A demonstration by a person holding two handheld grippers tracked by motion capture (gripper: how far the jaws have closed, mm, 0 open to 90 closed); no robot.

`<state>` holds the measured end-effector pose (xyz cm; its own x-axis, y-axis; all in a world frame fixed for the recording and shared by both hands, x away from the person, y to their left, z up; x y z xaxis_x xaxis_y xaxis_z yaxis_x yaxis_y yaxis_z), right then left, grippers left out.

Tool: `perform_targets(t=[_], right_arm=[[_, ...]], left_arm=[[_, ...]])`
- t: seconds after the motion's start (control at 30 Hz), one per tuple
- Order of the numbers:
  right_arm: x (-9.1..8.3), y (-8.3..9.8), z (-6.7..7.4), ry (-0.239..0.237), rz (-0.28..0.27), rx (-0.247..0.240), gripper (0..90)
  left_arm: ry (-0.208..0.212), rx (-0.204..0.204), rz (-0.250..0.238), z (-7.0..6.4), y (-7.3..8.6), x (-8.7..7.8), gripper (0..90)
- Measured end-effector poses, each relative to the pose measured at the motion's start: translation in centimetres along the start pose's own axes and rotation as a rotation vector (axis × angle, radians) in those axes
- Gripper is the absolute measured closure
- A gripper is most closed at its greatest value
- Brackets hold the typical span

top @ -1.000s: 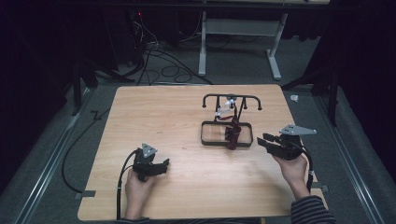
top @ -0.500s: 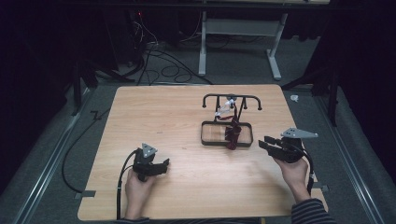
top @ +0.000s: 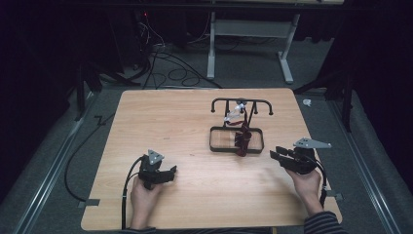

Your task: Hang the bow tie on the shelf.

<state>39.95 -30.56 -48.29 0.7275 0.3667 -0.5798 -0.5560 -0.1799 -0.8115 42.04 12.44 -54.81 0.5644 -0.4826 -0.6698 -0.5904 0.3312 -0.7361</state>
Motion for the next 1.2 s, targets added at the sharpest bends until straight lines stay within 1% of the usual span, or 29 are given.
perform_targets(t=[0.17, 0.2, 0.27, 0.37, 0.43, 0.57, 0.7, 0.8, 0.9, 0.93, 1.2], right_arm=[[0.1, 0.5, 0.0, -0.004, 0.004, 0.003, 63.2], [0.1, 0.6, 0.0, -0.004, 0.008, 0.013, 63.2], [0.2, 0.7, 0.0, -0.005, 0.008, 0.011, 63.2], [0.3, 1.1, 0.0, -0.008, 0.019, 0.022, 63.2], [0.4, 1.2, 0.0, -0.009, 0.017, 0.018, 63.2], [0.4, 1.6, 0.0, -0.011, 0.024, 0.03, 63.2], [0.5, 2.1, 0.0, -0.014, 0.032, 0.028, 63.3], [0.6, 2.5, 0.0, -0.016, 0.043, 0.04, 63.2], [0.7, 2.6, 0.0, -0.016, 0.039, 0.035, 63.2], [0.6, 2.7, 0.0, -0.016, 0.045, 0.042, 63.2], [1.0, 3.7, 0.2, -0.024, 0.062, 0.049, 63.2]], left_arm=[[0.0, 0.0, 0.0, 0.0, 0.0, 0.0, 21.8], [0.0, 0.0, 0.0, 0.0, 0.0, 0.0, 21.8], [0.0, 0.0, 0.0, 0.0, 0.0, 0.0, 21.8], [0.0, 0.0, 0.0, 0.0, 0.0, 0.0, 21.8], [0.0, 0.0, 0.0, 0.0, 0.0, 0.0, 21.8], [0.0, 0.0, 0.0, 0.0, 0.0, 0.0, 21.8], [0.0, 0.0, 0.0, 0.0, 0.0, 0.0, 21.8], [0.0, 0.0, 0.0, 0.0, 0.0, 0.0, 21.8], [0.0, 0.0, 0.0, 0.0, 0.0, 0.0, 21.8], [0.0, 0.0, 0.0, 0.0, 0.0, 0.0, 21.8], [0.0, 0.0, 0.0, 0.0, 0.0, 0.0, 21.8]])
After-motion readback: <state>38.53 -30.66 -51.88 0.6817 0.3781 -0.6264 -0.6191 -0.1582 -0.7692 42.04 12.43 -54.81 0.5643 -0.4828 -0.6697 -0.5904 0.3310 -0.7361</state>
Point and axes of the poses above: each handheld gripper's, and its own axes: x roughly forward along the jaws, y roughly out of its underside, z roughly to its left, the point moved 6 cm from there along x, roughly forward along the jaws, and after that the axes turned 7 degrees about y, right-handed, at the moved point
